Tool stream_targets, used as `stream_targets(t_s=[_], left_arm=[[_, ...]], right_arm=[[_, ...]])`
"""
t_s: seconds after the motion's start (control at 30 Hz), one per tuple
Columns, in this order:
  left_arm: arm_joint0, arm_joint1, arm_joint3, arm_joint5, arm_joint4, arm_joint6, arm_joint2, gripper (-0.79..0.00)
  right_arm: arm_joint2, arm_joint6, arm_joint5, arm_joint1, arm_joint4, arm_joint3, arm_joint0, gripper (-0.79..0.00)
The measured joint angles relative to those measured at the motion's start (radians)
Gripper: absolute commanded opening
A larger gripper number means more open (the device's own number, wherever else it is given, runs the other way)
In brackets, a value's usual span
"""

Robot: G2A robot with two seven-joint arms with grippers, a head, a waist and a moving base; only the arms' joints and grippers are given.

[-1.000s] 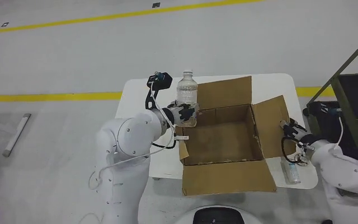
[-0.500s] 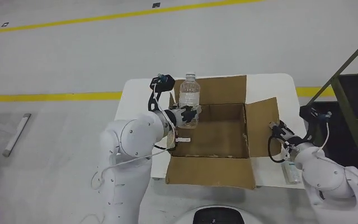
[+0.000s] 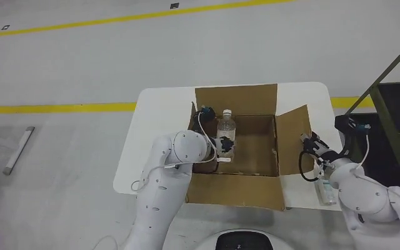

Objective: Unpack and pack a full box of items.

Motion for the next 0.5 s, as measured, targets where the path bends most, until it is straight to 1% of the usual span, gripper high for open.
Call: stream_targets(t_s=[0.1,0.3,0.5], left_arm=[[-0.015,0.002,0.044,-0.002,0.023,-0.002,0.008,-0.785],[-0.016,0.001,0.119,0.010,0.069,0.011,0.043,-0.785],[-0.022,-0.004,0.165,0.008,0.093,0.008,0.087,-0.785]], right_arm=[[0.008,0.006,-0.001,0.002,0.001,-0.015,-0.005,-0.785],[0.014,0.009,-0.011,0.006,-0.001,-0.023,-0.010,-0.785],[0.011,0.011,-0.023,0.009,-0.008,-0.011,-0.004,-0.785]])
